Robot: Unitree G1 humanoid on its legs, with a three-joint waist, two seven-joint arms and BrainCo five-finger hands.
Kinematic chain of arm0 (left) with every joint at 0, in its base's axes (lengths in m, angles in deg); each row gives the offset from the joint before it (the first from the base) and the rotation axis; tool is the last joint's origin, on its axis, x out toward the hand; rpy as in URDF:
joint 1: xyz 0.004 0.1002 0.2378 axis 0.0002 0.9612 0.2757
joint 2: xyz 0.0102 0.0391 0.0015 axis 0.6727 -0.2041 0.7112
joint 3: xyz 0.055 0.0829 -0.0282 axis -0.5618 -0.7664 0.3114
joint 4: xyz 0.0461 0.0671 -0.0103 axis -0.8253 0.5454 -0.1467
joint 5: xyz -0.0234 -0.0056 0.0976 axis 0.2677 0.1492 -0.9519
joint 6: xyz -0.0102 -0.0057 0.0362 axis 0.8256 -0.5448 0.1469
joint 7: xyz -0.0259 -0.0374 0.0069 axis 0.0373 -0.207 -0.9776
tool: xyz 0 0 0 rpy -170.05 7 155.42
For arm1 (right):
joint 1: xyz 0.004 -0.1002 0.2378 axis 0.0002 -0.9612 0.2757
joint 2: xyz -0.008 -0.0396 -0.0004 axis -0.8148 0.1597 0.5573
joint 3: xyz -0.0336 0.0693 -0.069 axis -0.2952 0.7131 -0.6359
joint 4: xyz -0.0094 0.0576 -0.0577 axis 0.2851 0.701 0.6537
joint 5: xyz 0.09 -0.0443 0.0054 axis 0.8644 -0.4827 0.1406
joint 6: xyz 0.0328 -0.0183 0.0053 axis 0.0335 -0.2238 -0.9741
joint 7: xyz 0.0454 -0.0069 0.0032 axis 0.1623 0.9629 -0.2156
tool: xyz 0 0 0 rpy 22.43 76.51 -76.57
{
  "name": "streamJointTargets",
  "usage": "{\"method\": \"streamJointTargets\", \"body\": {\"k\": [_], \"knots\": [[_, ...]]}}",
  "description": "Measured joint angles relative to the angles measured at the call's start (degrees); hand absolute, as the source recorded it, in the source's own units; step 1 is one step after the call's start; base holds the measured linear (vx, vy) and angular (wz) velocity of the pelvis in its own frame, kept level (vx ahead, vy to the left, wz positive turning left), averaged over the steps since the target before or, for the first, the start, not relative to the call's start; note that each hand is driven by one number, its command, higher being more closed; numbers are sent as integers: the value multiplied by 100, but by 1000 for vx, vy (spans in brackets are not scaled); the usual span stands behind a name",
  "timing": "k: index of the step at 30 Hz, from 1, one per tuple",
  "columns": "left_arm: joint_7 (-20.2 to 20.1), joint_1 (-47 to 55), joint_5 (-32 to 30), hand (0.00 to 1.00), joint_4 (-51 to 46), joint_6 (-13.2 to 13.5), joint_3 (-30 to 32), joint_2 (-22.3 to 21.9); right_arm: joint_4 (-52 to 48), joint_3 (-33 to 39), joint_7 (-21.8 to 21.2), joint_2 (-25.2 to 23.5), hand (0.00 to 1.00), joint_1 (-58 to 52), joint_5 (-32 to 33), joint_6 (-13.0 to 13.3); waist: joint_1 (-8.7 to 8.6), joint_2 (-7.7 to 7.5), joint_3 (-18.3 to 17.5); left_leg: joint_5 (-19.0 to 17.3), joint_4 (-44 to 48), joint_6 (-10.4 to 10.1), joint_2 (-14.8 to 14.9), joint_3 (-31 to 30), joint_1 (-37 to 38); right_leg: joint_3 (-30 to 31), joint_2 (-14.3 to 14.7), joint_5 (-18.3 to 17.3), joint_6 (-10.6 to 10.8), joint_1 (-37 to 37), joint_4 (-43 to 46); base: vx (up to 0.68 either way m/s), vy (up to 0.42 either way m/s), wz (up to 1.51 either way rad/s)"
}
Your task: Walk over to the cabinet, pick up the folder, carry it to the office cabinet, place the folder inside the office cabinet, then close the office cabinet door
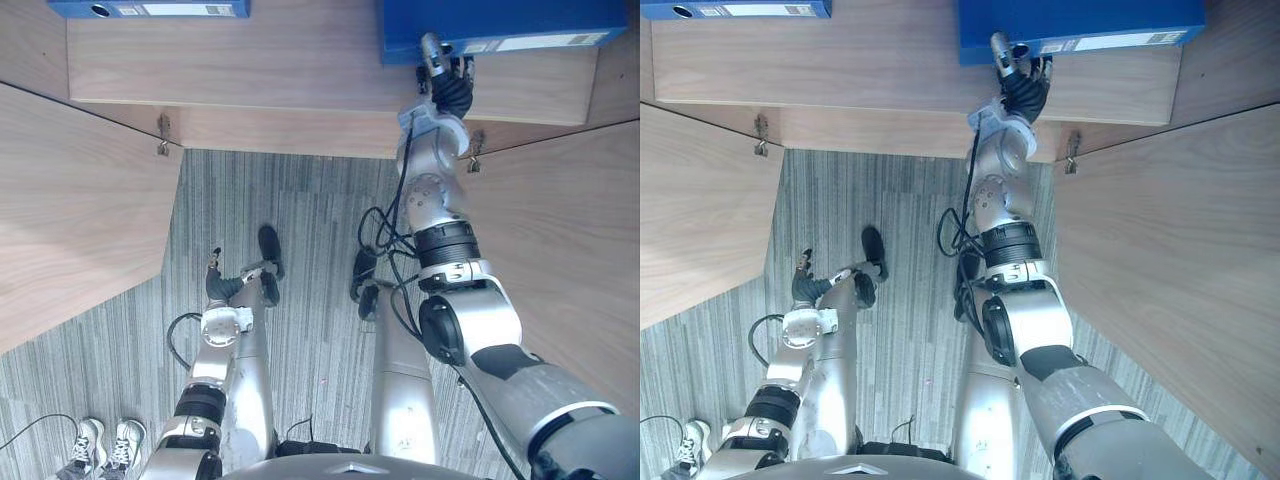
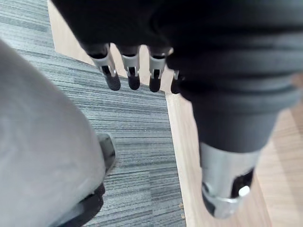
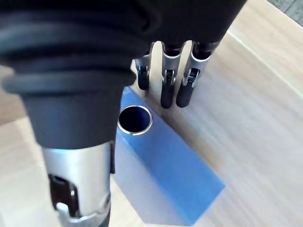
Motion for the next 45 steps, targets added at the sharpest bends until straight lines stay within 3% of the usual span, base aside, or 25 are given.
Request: {"method": "streamJointTargets", "body": {"k": [5,9,15,20,21,27,28,35,39,45], "knots": [[-9,8,-1,0,24,-4,20,42,1,-305,-256,370,0,-161,-1111,-434,-62,0,0,55,-196,39,3,70,193,10,32,163,42,229,-333,-5,-9,-5],[-59,6,1,0,202,-10,143,61,16,-298,-491,665,0,-281,-1540,-644,-106,0,0,80,-308,65,0,90,295,2,47,261,71,380,-553,2,0,-2],[-306,13,0,0,341,-44,295,218,30,-546,-1152,1185,0,-483,-2448,-984,-195,-11,-8,111,-437,68,-10,94,499,-53,52,327,85,626,-742,0,0,0],[-437,105,-3,0,403,-55,293,257,-840,-819,-1407,1459,0,-1340,-3227,-987,-179,-33,-179,125,-492,54,-12,103,553,-83,52,336,80,674,-816,22,-27,1],[-470,113,-7,0,385,-55,294,266,-1346,-814,-1411,1519,0,-1715,-3518,-953,-181,-32,-183,125,-481,55,-12,106,554,-82,51,335,81,674,-811,39,-27,-1],[-515,197,-84,0,129,-51,278,276,-2047,-785,-1355,1523,0,-2395,-4120,-834,-176,-35,-184,89,-475,62,-15,146,612,-71,15,247,44,664,-689,-8,-24,-1],[-514,274,-154,0,44,-53,281,285,-2211,-786,-1335,1505,100,-2500,-4237,-797,-157,-36,-184,65,-488,40,-16,182,649,-106,-31,203,57,661,-658,-18,-64,-7],[-508,440,-248,0,-59,-49,229,286,-2554,-703,-803,1298,100,-2726,-4942,-705,-141,-48,-186,60,-498,46,-57,235,644,-147,-138,209,82,612,-601,12,-34,0],[-489,440,-284,0,-78,11,234,291,-2553,-775,-655,1228,100,-2664,-5359,-694,-57,-60,-192,42,-413,55,-73,232,551,-140,-169,172,96,516,-506,43,-39,3],[-452,428,-280,0,-350,57,223,388,-2287,-1029,-558,1373,100,-1954,-5585,-668,-73,-87,-182,-4,-58,89,-71,108,13,-160,-225,86,84,33,-116,29,-36,5]]}}
